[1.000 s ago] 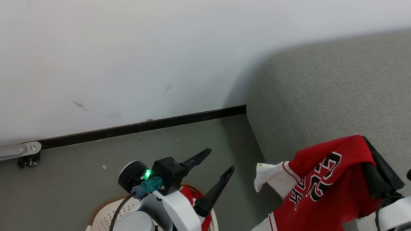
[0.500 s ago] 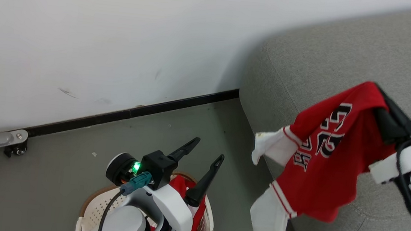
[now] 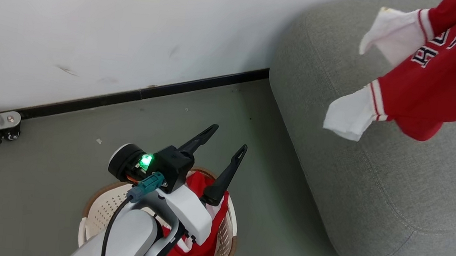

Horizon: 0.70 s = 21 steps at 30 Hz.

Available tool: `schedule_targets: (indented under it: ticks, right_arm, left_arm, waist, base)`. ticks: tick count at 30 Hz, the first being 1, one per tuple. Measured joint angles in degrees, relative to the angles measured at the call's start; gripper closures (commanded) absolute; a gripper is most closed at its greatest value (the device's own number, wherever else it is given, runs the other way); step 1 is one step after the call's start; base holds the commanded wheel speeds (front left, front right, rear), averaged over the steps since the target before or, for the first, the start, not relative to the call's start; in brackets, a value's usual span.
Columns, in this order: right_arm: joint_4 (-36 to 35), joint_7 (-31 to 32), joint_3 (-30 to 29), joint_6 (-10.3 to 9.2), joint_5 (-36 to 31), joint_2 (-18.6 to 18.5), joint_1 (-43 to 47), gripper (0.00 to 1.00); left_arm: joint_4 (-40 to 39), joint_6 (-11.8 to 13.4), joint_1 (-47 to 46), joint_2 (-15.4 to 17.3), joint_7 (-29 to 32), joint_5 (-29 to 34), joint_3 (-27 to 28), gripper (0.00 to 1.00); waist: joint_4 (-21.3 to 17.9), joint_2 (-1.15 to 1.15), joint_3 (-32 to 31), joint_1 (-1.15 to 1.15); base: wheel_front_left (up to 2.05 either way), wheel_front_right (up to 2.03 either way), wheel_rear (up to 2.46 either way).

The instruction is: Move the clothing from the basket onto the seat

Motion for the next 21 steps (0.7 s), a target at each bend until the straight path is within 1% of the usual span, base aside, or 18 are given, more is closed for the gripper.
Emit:
schedule_targets:
  ticks: [5, 9, 14, 21]
  right_arm:
    - [4.7, 0.6, -3.0, 0.0, 0.4, -1.9, -3.8, 1.0]
    - [7.5, 0.6, -4.7, 0.0, 0.4, -4.3, -6.3, 1.0]
    - [9.6, 0.3, -4.9, 0.0, -0.7, -5.9, -7.8, 1.0]
    - [12.0, -1.7, -4.8, 0.0, -1.7, -6.5, -10.0, 1.0]
  left_arm:
    - [-1.9, 0.1, -1.3, 0.4, 1.3, 1.1, -1.1, 0.0]
    - [-3.3, 0.0, -2.2, 0.4, 2.6, 2.2, -2.1, 0.0]
    - [-4.7, 0.0, -3.4, 0.3, 3.7, 2.8, -3.3, 0.0]
    - [-7.1, -0.8, -6.3, -0.7, 4.7, 3.6, -5.1, 0.0]
  waist:
    - [0.4, 0.0, 2.5, 0.0]
    - [0.9, 0.0, 4.6, 0.0]
    - [1.4, 0.0, 6.5, 0.0]
    - [2.0, 0.0, 9.9, 0.0]
  base:
    - [0.0, 0.0, 0.0]
    - [0.0, 0.0, 0.0]
    - [0.0, 0.0, 0.0]
    - [0.0, 0.0, 0.0]
